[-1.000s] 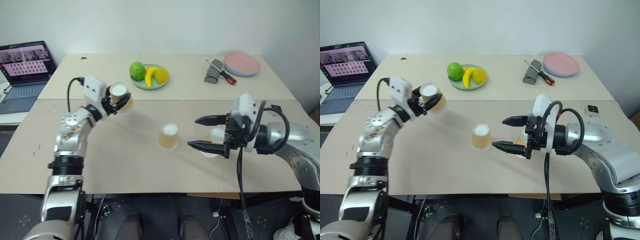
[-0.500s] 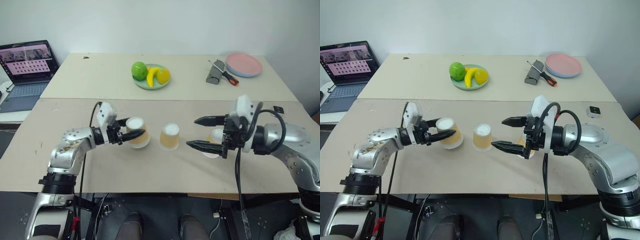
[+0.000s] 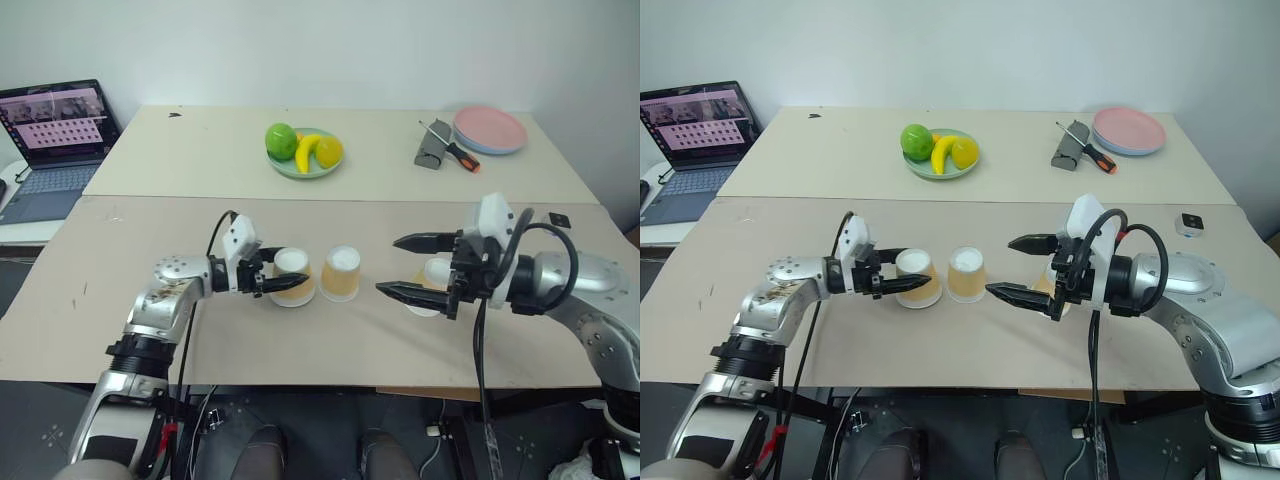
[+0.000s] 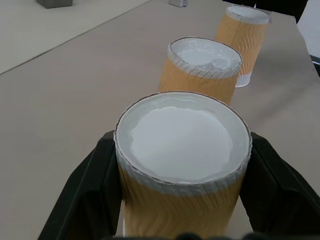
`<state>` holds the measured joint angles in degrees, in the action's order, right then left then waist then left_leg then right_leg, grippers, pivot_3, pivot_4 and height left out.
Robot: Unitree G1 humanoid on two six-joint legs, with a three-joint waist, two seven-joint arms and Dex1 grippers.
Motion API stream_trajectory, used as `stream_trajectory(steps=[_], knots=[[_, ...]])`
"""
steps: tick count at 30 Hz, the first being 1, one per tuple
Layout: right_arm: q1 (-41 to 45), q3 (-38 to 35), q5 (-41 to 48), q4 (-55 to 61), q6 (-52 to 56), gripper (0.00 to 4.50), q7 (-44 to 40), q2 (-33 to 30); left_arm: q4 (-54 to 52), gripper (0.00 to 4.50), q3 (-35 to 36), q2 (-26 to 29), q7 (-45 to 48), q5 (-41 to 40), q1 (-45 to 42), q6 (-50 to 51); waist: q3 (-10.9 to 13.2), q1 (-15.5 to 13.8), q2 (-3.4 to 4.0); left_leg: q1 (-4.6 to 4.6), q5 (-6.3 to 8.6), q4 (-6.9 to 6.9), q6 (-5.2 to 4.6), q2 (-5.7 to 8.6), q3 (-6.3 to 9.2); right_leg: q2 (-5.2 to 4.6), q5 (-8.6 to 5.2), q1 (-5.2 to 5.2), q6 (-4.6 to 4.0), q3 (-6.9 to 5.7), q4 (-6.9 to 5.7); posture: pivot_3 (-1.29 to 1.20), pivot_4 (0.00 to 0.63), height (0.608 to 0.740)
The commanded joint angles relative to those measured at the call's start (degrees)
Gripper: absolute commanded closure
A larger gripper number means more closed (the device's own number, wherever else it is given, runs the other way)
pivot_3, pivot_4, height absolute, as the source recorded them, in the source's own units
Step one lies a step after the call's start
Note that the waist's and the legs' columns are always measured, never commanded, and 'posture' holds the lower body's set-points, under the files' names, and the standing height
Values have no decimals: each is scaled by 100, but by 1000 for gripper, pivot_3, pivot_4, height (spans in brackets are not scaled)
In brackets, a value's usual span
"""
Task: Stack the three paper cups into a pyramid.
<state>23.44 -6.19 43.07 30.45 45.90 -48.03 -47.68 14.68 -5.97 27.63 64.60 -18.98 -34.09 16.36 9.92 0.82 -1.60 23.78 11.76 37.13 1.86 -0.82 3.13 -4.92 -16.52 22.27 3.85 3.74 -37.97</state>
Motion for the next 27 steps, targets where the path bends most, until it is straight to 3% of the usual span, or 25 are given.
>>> stream_trajectory(steps=[1, 13, 15, 18, 27], knots=[[-3, -297, 118, 203, -16, 0, 69, -88, 36, 1883, -53, -61, 80, 83, -160, -165, 0, 1, 0, 0, 0, 0, 0, 0, 1, 0, 0, 0, 0, 0, 0, 0, 150, 740], [-81, -366, 186, 242, -9, 0, 142, -178, 391, 1883, -57, -101, 151, 244, -356, -382, 0, 8, 0, -1, 0, 0, 0, 0, 1, 0, 0, 0, 0, 0, -1, 0, 150, 740], [-88, -364, 177, 236, -19, 0, 138, -184, 440, 878, -37, -109, 101, 275, -367, -423, 0, 8, 0, -1, 0, 0, 0, 0, 1, 0, 0, 0, 0, 0, -2, 0, 150, 740], [-94, -355, 158, 222, -38, 0, 126, -192, 532, 42, -36, -108, 49, 345, -387, -512, 0, 7, 0, -1, 0, 0, 0, 0, 1, 0, 0, 0, 0, 0, -1, 0, 150, 740], [-66, -363, 167, 163, -57, 0, 67, -218, 436, 42, 47, -11, 96, 341, -436, -472, 0, 8, 0, -1, 0, 0, 0, 0, 1, 0, 0, 1, 0, 0, -2, 0, 150, 740]])
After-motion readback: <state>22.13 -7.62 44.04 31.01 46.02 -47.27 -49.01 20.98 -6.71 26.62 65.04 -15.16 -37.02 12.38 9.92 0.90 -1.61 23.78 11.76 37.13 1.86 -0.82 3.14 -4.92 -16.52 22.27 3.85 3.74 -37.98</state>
